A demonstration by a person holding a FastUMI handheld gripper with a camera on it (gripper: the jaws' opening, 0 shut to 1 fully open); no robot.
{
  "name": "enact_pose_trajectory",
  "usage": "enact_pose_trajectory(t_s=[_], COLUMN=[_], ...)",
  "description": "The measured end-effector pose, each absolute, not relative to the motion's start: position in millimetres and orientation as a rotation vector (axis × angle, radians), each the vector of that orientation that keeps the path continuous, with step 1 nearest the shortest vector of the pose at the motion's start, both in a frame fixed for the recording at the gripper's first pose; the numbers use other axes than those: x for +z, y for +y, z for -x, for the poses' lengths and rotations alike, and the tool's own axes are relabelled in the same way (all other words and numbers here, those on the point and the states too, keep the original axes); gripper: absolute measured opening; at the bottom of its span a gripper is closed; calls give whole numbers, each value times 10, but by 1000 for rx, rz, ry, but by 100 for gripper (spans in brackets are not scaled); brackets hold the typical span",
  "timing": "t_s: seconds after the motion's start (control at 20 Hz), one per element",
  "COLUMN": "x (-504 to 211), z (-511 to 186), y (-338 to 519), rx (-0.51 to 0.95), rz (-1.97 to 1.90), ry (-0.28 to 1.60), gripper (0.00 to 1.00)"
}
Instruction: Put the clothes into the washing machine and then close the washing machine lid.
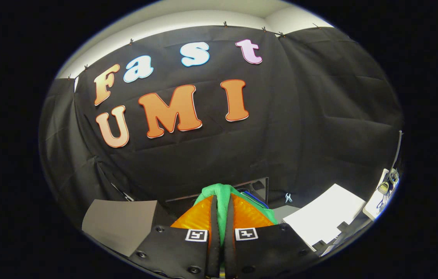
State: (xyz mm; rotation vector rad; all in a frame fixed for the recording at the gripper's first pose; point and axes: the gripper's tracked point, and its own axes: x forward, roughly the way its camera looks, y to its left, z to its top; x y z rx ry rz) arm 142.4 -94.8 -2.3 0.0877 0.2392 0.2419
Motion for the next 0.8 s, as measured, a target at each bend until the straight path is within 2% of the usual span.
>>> enact_pose_trajectory(t_s=[0.8], x=[-1196], z=[-2200], y=[-1219], rx=[308], rz=[-85], ry=[460], gripper=[12])
